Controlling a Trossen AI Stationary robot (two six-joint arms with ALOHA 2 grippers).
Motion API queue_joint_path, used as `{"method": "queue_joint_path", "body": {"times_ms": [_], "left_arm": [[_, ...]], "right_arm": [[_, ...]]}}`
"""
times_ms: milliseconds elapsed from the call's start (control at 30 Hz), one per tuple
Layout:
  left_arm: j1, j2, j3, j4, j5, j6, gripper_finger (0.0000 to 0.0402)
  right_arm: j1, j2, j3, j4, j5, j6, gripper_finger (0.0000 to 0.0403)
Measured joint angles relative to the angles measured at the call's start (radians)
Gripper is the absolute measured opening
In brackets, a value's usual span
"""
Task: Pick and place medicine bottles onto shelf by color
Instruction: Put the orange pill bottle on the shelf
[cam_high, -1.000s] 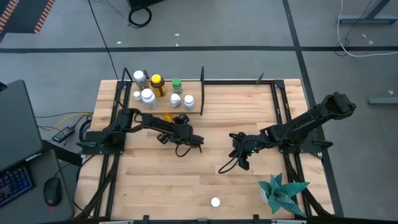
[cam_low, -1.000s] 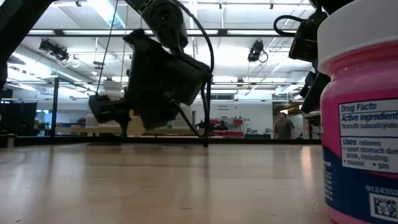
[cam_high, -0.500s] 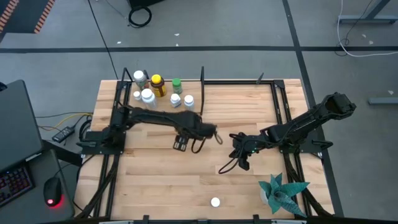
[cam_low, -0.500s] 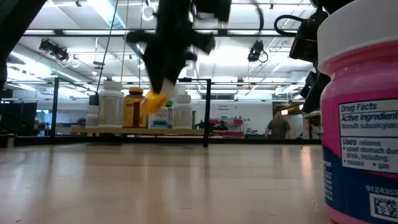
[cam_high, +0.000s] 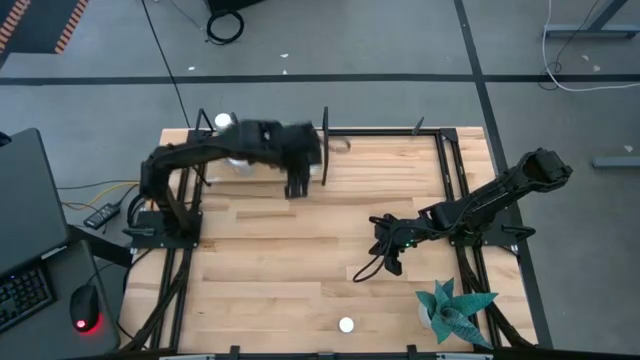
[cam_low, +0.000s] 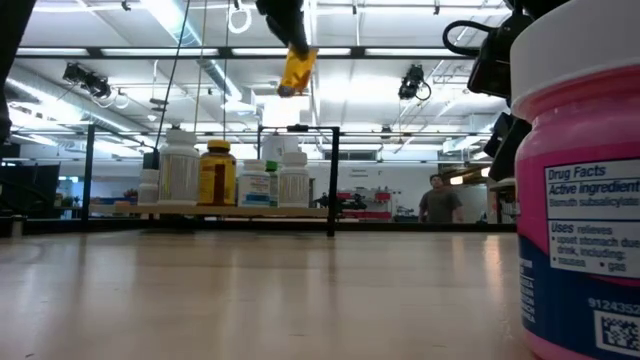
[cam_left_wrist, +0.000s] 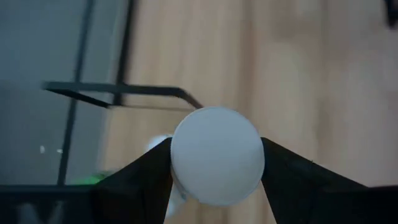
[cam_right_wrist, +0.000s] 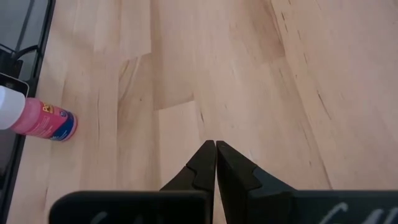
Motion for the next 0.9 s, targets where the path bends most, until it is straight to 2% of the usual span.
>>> {"method": "queue_joint_path", "body": {"times_ms": [167,433,600,733,900], "left_arm": [[0.113,-0.017,0.000,0.102,0.013,0.033,0.0224],[0.278,0.000,-0.048,0.202,0.149,0.030,0.0220],[0.355,0.000,-0.151,0.371,0.253,-0.011,0.0221],[0.408,0.000,-0.248,0.479,0.264,-0.016,0.0226],[0.463,0.001,-0.364,0.536,0.265,-0.022,0.0220]], "right_arm": [[0.000,0.000,0.000,0.001,0.000,0.003,0.0020],[0.000,0.000,0.000,-0.001,0.000,0.003,0.0020],[0.000,0.000,0.000,-0.002,0.014,-0.002,0.0020],[0.000,0.000,0.000,-0.010,0.019,0.002,0.0020],[0.000,0.000,0.000,-0.013,0.019,0.001,0.0020]]}}
